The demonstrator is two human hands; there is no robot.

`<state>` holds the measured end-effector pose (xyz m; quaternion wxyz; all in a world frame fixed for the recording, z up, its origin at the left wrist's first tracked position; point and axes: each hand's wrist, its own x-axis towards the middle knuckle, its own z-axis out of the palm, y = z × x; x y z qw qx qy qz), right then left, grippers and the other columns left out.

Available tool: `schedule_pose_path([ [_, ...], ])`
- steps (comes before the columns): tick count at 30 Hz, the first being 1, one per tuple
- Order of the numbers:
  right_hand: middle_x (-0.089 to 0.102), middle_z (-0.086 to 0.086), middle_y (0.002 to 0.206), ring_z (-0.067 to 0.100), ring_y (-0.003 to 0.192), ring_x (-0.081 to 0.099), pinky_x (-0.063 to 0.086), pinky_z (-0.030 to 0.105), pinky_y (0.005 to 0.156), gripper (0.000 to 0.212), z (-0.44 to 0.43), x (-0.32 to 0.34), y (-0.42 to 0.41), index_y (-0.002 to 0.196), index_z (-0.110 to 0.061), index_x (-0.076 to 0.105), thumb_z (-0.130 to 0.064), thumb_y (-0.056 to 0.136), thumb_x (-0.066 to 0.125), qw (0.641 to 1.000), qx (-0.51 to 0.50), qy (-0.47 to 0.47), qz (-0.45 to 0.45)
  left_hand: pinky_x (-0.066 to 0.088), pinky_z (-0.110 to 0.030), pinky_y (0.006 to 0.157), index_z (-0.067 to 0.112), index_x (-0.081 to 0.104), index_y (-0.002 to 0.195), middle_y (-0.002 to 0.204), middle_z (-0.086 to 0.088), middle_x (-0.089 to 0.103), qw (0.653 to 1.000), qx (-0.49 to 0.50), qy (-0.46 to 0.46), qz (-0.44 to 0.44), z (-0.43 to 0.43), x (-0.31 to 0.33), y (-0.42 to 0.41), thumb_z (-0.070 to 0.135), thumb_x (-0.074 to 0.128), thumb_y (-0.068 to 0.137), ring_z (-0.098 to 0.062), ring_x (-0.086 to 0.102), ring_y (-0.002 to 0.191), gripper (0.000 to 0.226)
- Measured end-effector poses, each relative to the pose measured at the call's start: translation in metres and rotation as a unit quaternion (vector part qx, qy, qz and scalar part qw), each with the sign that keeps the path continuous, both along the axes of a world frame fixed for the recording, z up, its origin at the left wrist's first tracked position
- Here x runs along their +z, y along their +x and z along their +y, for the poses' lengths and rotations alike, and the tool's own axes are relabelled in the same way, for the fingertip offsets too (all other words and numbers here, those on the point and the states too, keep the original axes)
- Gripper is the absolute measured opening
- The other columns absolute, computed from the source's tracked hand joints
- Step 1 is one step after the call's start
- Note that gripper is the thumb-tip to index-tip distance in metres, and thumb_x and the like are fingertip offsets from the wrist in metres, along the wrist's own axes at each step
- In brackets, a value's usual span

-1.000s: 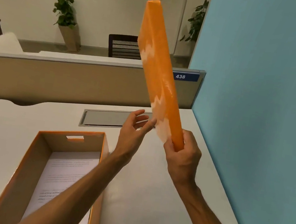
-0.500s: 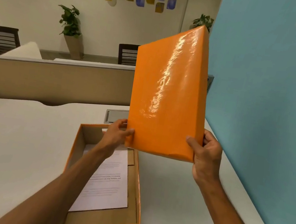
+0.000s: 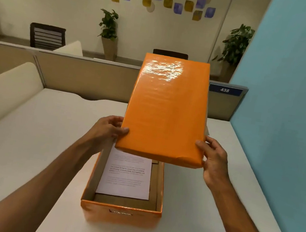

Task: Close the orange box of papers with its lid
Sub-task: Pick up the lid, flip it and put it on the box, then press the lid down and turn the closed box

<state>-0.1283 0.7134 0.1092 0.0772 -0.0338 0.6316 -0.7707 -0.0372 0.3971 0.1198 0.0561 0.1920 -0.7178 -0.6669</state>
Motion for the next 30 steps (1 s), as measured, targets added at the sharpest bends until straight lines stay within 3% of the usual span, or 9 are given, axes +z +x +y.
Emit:
schedule_pose_path([
  [3,0.068,-0.006,0.111,0.02,0.101,0.065,0.056,0.031,0.066,0.019,-0.006,-0.007,0.007,0.108,-0.03,0.065,-0.032,0.089,0.068,0.998,0.033,0.046,0.013,0.051,-0.047,0.093,0.013,0.052,0.134,0.127,-0.007,0.061,0.999,0.032,-0.016,-0.006,-0.006,-0.003,0.025,0.023,0.072,0.084,-0.033,0.06,0.114,0.054],
  [7,0.068,-0.008,0.105,0.016,0.092,0.068,0.056,0.02,0.055,0.031,-0.014,-0.023,0.019,0.114,-0.026,0.062,-0.031,0.085,0.072,0.993,0.061,0.095,0.021,0.05,-0.046,0.092,0.015,0.054,0.13,0.126,-0.006,0.061,0.997,0.068,-0.02,-0.023,-0.007,-0.013,0.062,0.024,0.07,0.086,-0.031,0.059,0.113,0.048],
  [12,0.069,-0.007,0.101,0.015,0.088,0.068,0.053,0.022,0.053,0.015,-0.024,-0.048,0.039,0.096,-0.032,0.064,-0.03,0.084,0.073,0.987,0.095,0.125,-0.03,0.047,-0.051,0.1,0.015,0.057,0.126,0.125,-0.006,0.062,0.994,0.093,-0.005,-0.063,-0.008,-0.04,0.1,0.021,0.069,0.087,-0.03,0.058,0.114,0.041],
  [18,0.063,0.001,0.122,0.027,0.11,0.061,0.056,0.047,0.077,0.043,-0.029,-0.079,0.058,0.131,-0.018,0.058,-0.032,0.091,0.067,0.97,0.111,0.196,-0.091,0.043,-0.051,0.106,0.014,0.061,0.123,0.122,-0.006,0.066,0.992,0.083,0.011,-0.098,-0.012,-0.076,0.121,0.017,0.069,0.087,-0.028,0.058,0.117,0.037],
  [24,0.066,0.007,0.12,0.028,0.107,0.063,0.057,0.044,0.071,0.036,-0.032,-0.097,0.07,0.126,-0.015,0.061,-0.025,0.091,0.068,0.963,0.11,0.209,-0.13,0.05,-0.038,0.086,0.016,0.058,0.123,0.119,-0.003,0.067,0.99,0.07,0.048,-0.114,-0.018,-0.107,0.126,0.017,0.067,0.089,-0.026,0.063,0.11,0.035],
  [27,0.066,0.006,0.119,0.029,0.106,0.063,0.054,0.038,0.063,0.037,-0.032,-0.103,0.076,0.127,-0.015,0.061,-0.023,0.091,0.068,0.964,0.095,0.208,-0.138,0.052,-0.038,0.084,0.018,0.058,0.123,0.119,-0.001,0.067,0.99,0.056,0.041,-0.125,-0.02,-0.118,0.129,0.022,0.067,0.089,-0.025,0.064,0.108,0.036],
  [30,0.065,0.005,0.118,0.029,0.107,0.062,0.053,0.04,0.066,0.039,-0.032,-0.108,0.077,0.129,-0.014,0.06,-0.022,0.092,0.067,0.961,0.085,0.222,-0.141,0.052,-0.039,0.086,0.019,0.057,0.124,0.12,0.0,0.066,0.99,0.045,0.042,-0.124,-0.021,-0.125,0.13,0.024,0.069,0.088,-0.024,0.063,0.108,0.038],
])
